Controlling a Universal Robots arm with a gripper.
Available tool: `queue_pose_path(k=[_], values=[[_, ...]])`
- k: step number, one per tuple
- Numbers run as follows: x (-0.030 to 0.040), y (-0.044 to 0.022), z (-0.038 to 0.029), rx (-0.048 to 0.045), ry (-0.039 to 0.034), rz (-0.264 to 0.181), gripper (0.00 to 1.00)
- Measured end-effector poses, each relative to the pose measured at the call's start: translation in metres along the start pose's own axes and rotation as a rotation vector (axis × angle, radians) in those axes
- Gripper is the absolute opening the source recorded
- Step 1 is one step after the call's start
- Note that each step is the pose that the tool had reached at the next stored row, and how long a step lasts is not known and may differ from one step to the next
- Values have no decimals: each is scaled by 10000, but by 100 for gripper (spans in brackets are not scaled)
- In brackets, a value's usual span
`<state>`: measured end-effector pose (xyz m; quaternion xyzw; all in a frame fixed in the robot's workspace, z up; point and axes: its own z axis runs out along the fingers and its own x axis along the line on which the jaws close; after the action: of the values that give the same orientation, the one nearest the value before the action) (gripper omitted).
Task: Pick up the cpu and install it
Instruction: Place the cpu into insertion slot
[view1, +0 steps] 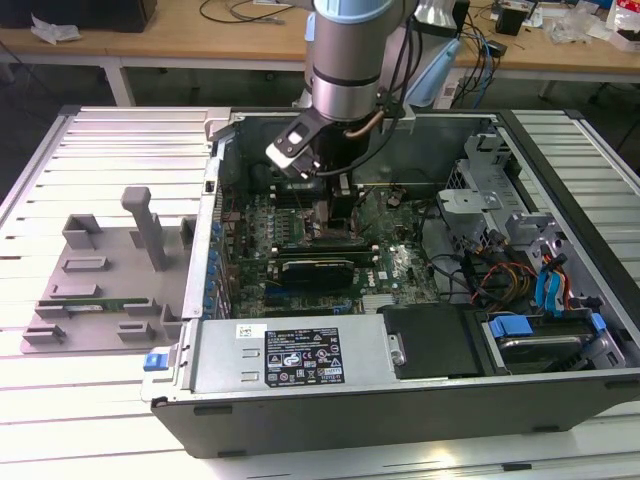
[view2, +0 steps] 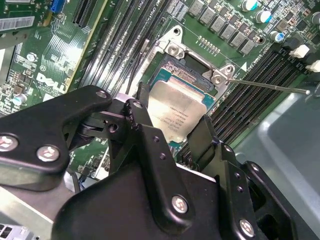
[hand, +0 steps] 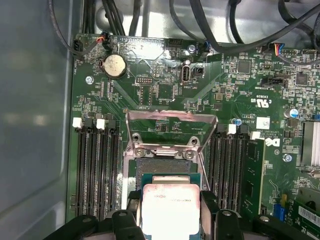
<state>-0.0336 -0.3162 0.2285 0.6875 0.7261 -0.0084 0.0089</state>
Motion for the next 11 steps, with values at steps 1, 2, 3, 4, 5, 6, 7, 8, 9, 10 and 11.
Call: queue_pose_path(k=[1,2,3,4,5,6,7,8,9,10,11], values=[[0,0,10,0,0,0,55],[0,0,23,0,0,-1,55],[1,0,38,0,0,0,55],[1,0,53,0,1,0,55],[2,0,71,0,0,0,55],[2,0,104,0,0,1,55],[4,0,155,0,0,0,55],[5,0,185,0,1,3,55],[6,0,211,1,0,56,55],[7,1,222,1,0,86,55],[9,1,235,2,1,123,55]])
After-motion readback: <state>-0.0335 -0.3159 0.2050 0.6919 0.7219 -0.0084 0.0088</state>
